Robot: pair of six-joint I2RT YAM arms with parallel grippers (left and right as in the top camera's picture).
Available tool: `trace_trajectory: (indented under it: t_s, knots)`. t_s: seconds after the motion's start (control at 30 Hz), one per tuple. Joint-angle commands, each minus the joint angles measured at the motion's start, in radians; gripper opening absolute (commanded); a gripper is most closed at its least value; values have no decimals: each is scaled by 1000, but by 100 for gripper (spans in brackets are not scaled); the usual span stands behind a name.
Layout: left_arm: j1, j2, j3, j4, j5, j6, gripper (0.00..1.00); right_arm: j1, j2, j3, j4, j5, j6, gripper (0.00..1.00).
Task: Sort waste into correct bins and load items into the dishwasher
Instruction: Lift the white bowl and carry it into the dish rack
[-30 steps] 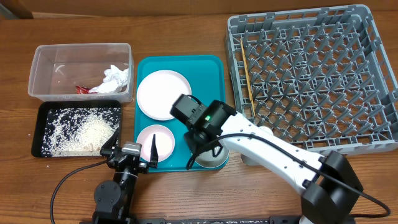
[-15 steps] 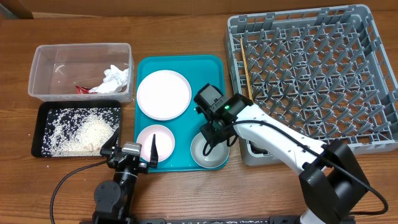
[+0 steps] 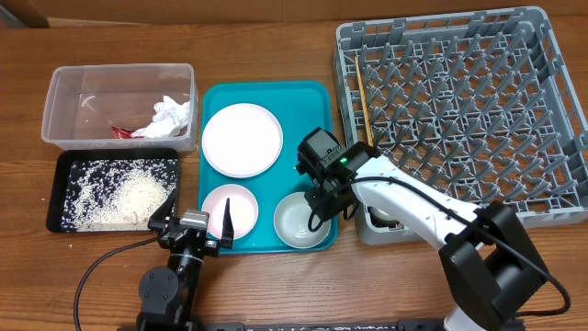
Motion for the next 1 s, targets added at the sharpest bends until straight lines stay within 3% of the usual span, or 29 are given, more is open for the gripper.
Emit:
trace_trajectory:
  t_s: [0.0, 0.13, 0.33, 0.5, 0.6, 0.7, 0.77, 0.87, 0.97]
  knots:
    - [7, -10, -4, 0, -6, 18, 100, -3, 2, 32, -11, -46, 32, 4]
    - [7, -10, -4, 0, -6, 18, 100, -3, -17, 132, -79, 8, 80, 4]
    - [7, -10, -4, 0, -6, 18, 100, -3, -76, 388, -208, 332, 321, 4]
    - [7, -10, -4, 0, -6, 18, 100, -4, -142, 566, -223, 461, 324, 4]
    - [7, -10, -3, 0, -6, 18, 100, -4, -163, 596, -235, 719, 372, 4]
    - [7, -10, -4, 0, -6, 18, 100, -11, -163, 587, -338, 1125, 591, 4]
    - [7, -10, -4, 0, -6, 18, 100, -36, -159, 563, -482, 1324, 817, 4]
    - [7, -10, -4, 0, -6, 18, 100, -82, -143, 556, -595, 1317, 944, 4]
    - [7, -10, -3, 0, -6, 18, 100, -131, -113, 550, -629, 1205, 953, 4]
